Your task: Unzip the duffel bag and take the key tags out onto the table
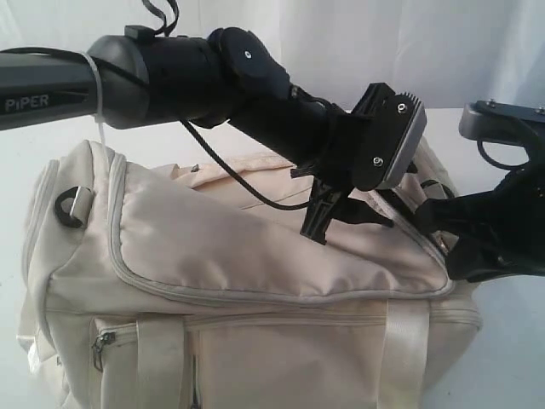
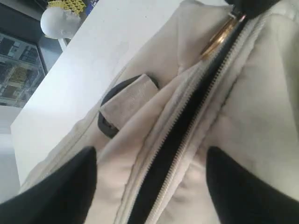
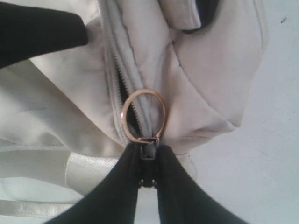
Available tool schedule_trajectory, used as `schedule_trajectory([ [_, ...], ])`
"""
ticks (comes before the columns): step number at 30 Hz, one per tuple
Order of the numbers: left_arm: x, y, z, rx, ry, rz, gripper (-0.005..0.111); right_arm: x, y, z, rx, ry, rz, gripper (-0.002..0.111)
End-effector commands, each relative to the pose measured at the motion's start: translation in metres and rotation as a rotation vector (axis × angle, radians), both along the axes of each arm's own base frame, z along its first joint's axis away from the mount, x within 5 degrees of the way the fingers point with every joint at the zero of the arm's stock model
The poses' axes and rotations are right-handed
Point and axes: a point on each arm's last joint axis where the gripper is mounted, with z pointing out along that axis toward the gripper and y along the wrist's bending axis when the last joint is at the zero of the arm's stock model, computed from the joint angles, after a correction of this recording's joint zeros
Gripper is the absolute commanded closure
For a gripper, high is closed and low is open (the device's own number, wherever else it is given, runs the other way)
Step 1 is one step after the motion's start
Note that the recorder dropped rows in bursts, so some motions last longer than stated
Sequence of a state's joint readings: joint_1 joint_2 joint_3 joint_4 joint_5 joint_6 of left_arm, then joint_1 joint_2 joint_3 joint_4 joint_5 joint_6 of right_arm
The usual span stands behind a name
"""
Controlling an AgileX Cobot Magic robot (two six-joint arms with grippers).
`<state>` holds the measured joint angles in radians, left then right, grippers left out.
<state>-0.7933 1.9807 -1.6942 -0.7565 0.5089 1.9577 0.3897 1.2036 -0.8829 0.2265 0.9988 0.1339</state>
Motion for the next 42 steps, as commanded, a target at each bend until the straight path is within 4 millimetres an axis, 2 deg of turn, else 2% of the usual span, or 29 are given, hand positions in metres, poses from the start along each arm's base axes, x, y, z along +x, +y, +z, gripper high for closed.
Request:
schedule_trajectory([
  [1, -0.005, -0.003, 0.004, 0.007, -0.119, -0.111, 0.023, -0.005, -0.003, -0.004, -0.029, 0.038, 0.009, 0.108],
  [7, 0.0, -0.007, -0.013, 0.029, -0.1, -0.104, 0.028, -0.006, -0.003, -0.004, -0.027, 0.038, 0.008, 0.108],
  [10, 0.002, -0.011, -0.017, 0.026, -0.114, -0.083, 0.038, -0.005, -0.003, -0.003, -0.026, 0.036, 0.008, 0.108],
  [13, 0.002, -0.013, -0.018, 0.022, -0.12, -0.075, 0.052, -0.005, -0.003, -0.003, -0.026, 0.034, 0.007, 0.108],
  [19, 0.002, -0.015, -0.018, 0.014, -0.14, -0.056, 0.088, -0.005, -0.003, -0.003, -0.022, 0.031, 0.006, 0.108],
  [23, 0.003, -0.015, -0.018, 0.013, -0.145, -0.051, 0.106, -0.005, -0.003, -0.003, -0.021, 0.029, 0.006, 0.108],
  [31, 0.005, -0.014, -0.019, 0.022, -0.147, -0.031, 0.107, -0.004, -0.003, -0.003, -0.02, 0.024, 0.004, 0.108],
  [33, 0.003, -0.014, -0.02, 0.042, -0.153, -0.054, 0.103, -0.004, -0.003, -0.003, -0.018, 0.02, 0.004, 0.108],
  [35, 0.003, -0.013, -0.021, 0.063, -0.171, -0.07, 0.091, -0.004, -0.002, -0.003, -0.018, 0.018, 0.003, 0.108],
  [38, 0.002, -0.012, -0.023, 0.084, -0.172, -0.091, 0.065, -0.004, -0.002, -0.003, -0.018, 0.018, 0.003, 0.108],
  [40, 0.002, -0.012, -0.023, 0.085, -0.173, -0.092, 0.054, -0.004, -0.002, -0.003, -0.018, 0.018, 0.003, 0.108],
  [42, 0.003, -0.012, -0.023, 0.082, -0.178, -0.087, 0.048, -0.004, -0.002, -0.003, -0.018, 0.018, 0.003, 0.108],
])
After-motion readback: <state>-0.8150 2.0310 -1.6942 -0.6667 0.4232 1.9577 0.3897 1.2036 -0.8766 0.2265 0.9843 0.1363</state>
